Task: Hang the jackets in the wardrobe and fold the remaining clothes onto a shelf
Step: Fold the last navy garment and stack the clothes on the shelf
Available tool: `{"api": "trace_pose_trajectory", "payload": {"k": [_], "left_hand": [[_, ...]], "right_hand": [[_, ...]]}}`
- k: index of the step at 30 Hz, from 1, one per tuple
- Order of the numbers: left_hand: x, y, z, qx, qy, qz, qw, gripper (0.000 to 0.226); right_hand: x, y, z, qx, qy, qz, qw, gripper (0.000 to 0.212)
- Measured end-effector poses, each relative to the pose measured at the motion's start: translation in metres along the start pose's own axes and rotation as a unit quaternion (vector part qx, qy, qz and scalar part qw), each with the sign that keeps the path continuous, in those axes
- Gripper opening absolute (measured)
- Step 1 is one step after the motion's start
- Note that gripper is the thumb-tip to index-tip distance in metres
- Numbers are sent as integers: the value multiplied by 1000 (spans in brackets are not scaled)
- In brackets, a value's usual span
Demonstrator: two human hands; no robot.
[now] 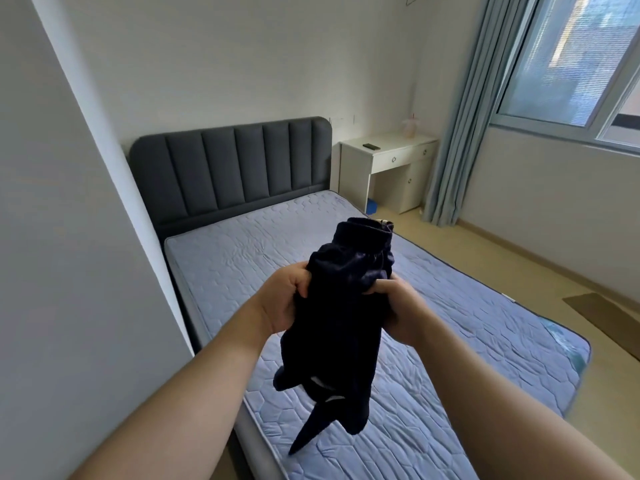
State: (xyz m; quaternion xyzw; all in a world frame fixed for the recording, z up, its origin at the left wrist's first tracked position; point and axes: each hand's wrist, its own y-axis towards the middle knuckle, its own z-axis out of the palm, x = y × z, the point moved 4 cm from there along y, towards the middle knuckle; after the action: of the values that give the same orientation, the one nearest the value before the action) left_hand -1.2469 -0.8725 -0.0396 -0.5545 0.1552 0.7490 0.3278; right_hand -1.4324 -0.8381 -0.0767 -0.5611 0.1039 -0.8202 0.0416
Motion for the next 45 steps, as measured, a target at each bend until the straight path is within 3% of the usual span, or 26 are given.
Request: {"api": "trace_pose_trajectory", "payload": {"k": [3, 5, 11, 13, 18, 20, 22, 24, 25, 27, 30, 31, 34, 37, 40, 41, 42, 45], "left_hand": [[-5, 5, -6, 6, 153, 22, 988, 52], [-10, 10, -4, 8, 163, 33, 986, 53], [-22, 23, 10, -53, 161, 150, 974, 50], [-29, 26, 11, -72, 171, 173, 967, 50], [-50, 34, 21, -108, 254, 235, 932, 48], [-59, 38, 29, -113, 288, 259, 915, 58], [-69, 41, 40, -73, 331, 276, 900, 85], [-76, 45, 50, -33, 401, 284, 870, 99], [-79, 45, 55, -33, 438, 298, 848, 94], [-85, 46, 63, -52, 470, 336, 814, 69], [-90, 51, 62, -94, 487, 359, 790, 34], [-93, 55, 59, -107, 504, 351, 782, 33], [-101, 70, 48, -104, 599, 284, 741, 42], [-109, 83, 49, -95, 715, 219, 657, 40], [-121, 95, 54, -106, 794, 213, 560, 40], [-126, 97, 53, -109, 801, 213, 549, 35], [-132, 98, 50, -110, 790, 211, 565, 29], [-148, 103, 44, -72, 701, 208, 679, 17]], "right_hand": [[13, 2, 4, -76, -120, -97, 985, 47], [22, 1, 5, -130, -168, -138, 967, 42], [50, -5, 5, -38, -185, -151, 970, 54], [63, -8, -3, -45, -181, -155, 970, 55], [98, -20, -15, -120, -278, -233, 924, 25], [109, -23, -16, -153, -277, -256, 913, 24], [120, -26, -15, -185, -306, -281, 891, 23], [130, -30, -18, -213, -345, -296, 865, 24], [134, -32, -19, -206, -342, -291, 869, 28], [138, -34, -21, -144, -313, -251, 905, 39], [139, -38, -26, -12, -270, -188, 944, 36], [142, -40, -29, -16, -290, -201, 936, 30], [168, -44, -44, -149, -338, -276, 887, 15], [194, -49, -49, -186, -372, -314, 853, 8], [215, -58, -60, -228, -398, -331, 825, 7], [222, -63, -67, -245, -393, -334, 821, 7], [228, -67, -75, -257, -395, -332, 818, 8], [238, -78, -96, -277, -452, -316, 787, 9]]}}
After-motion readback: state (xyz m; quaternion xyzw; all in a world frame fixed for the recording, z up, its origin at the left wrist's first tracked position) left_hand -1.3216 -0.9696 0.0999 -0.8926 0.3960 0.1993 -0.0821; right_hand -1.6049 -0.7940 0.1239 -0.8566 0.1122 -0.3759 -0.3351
